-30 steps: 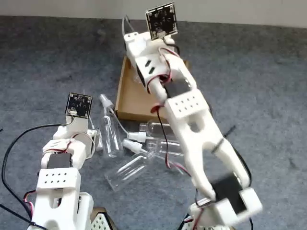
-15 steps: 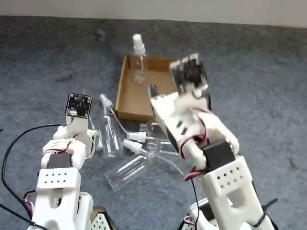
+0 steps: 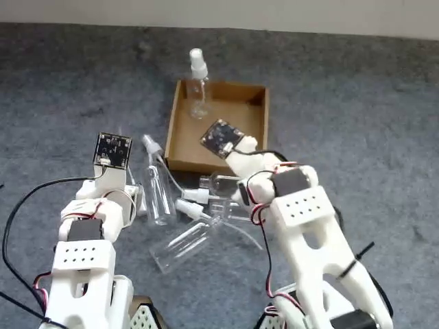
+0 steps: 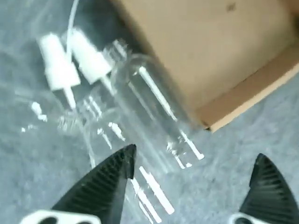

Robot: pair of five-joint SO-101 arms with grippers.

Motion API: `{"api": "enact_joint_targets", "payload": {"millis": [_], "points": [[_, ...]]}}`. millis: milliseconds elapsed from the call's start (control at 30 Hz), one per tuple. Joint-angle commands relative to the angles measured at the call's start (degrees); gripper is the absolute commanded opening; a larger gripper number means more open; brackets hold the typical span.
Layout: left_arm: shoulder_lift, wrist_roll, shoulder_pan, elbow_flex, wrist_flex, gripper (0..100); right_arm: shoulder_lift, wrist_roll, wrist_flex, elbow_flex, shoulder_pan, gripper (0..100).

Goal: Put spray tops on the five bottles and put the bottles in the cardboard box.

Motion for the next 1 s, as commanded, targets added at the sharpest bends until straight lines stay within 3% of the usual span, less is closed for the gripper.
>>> {"api": "enact_joint_targets", "payload": {"millis": [0, 600, 767, 967], "points": [[-1.3, -0.4, 0.1, 0.2, -1.2, 15, 1.5, 4.5, 2.5, -0.2, 0.7, 33.6], [-1.4, -0.4, 1.5, 0.6, -1.2, 15, 2.2, 7.4, 2.4, 11.6, 1.8, 28.1], [-1.4, -0.4, 1.5, 0.7, -1.2, 15, 2.2, 7.0, -4.5, 16.6, 3.7, 27.6], [-1.4, -0.4, 1.5, 0.7, -1.2, 15, 1.9, 7.0, -7.5, 18.2, 6.4, 15.3]]}}
